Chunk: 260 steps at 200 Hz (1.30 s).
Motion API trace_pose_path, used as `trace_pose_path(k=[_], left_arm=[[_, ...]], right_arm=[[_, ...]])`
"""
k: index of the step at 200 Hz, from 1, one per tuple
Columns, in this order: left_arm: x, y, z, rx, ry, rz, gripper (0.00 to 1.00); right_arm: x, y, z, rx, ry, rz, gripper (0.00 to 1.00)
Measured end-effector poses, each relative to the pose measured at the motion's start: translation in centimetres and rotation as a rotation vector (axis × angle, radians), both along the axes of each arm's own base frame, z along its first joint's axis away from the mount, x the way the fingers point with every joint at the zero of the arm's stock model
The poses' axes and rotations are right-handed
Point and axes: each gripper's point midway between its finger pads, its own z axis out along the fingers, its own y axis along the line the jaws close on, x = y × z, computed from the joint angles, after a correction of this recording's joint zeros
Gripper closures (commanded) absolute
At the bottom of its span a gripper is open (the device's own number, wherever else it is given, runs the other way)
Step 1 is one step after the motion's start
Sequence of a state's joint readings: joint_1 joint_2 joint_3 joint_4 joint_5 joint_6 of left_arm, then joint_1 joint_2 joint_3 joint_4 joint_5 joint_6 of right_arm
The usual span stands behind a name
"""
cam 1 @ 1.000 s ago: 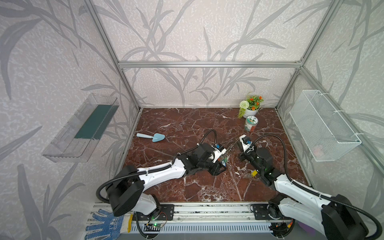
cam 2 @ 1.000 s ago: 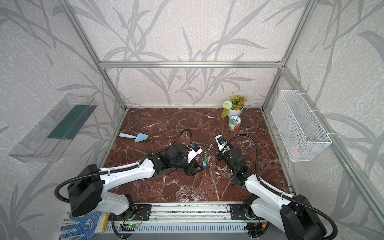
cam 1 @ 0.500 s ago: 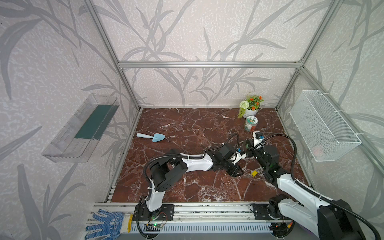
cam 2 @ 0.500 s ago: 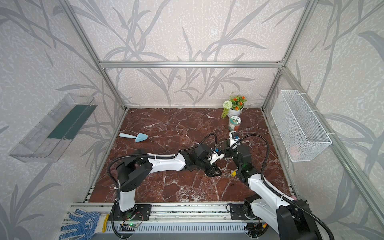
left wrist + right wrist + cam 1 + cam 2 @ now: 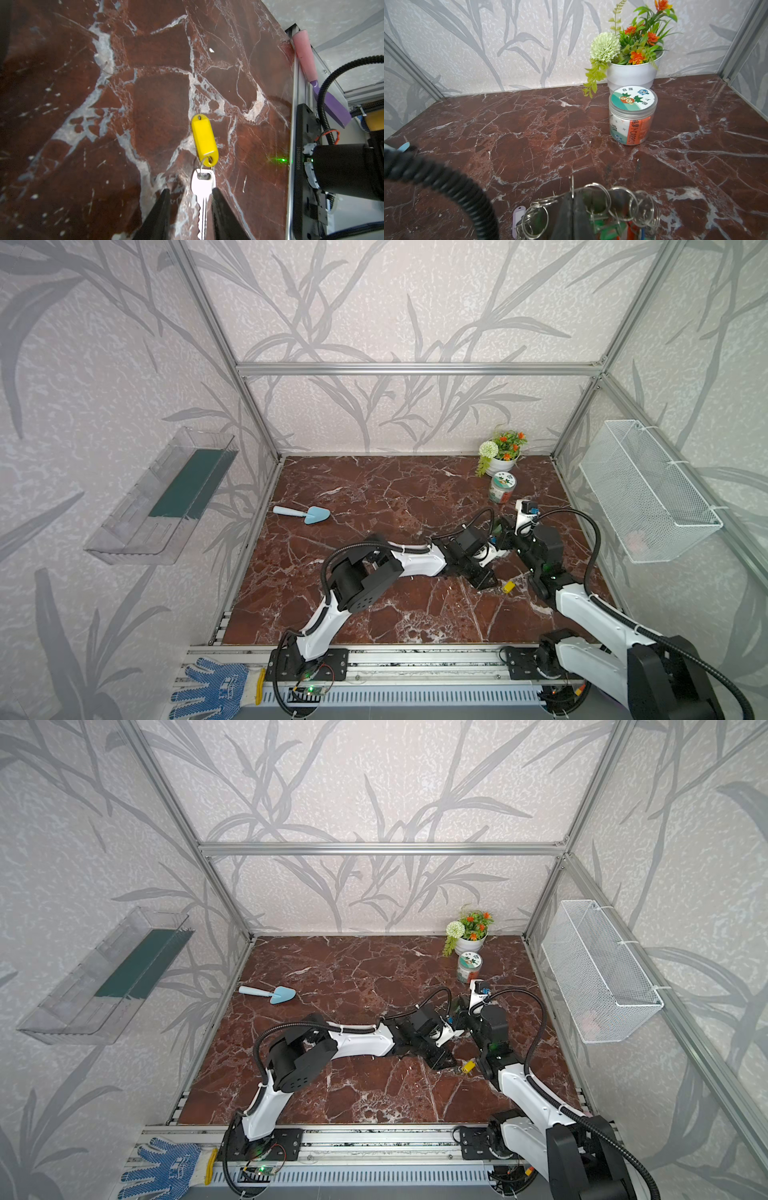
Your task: Put the keys on the keyring
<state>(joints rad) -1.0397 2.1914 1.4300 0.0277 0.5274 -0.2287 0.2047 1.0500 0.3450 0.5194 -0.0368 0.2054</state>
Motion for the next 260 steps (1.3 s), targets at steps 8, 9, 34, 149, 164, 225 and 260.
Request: trace_pose_path(k=[8, 9, 34, 149, 164, 225, 260], left_arm=[[-0.2, 0.0, -0.2, 0.01, -0.008, -0.003, 0.81], [-0.2, 0.1, -0.2, 0.012, -0.008, -0.003, 0.82], [-1.2, -0.3, -0.5, 0.005, -0.02, -0.03, 0.95], [-3.0, -1.7, -0.6, -0.055, -0.077, 0.008, 1.0], [-2.9, -1.8, -0.5, -0.055, -0.078, 0.016, 1.0], [-2.4, -2.6, -0.5, -0.063, -0.07, 0.03, 1.0], [-2.3, -2.9, -0.9, -0.062, -0.061, 0.035, 1.0]], right_arm=[[0.0, 0.1, 0.0, 0.005, 0.0, 0.002, 1.0], [0.0, 0.1, 0.0, 0.006, 0.0, 0.003, 1.0], [-0.1, 0.4, 0.1, 0.018, 0.001, 0.018, 1.0], [-1.1, 0.4, 0.9, 0.06, -0.014, 0.024, 1.0], [-1.2, 0.5, 0.8, 0.065, -0.011, 0.026, 1.0], [-1.3, 0.5, 0.6, 0.076, -0.007, 0.025, 1.0], [-1.4, 0.5, 0.4, 0.078, 0.0, 0.024, 1.0]])
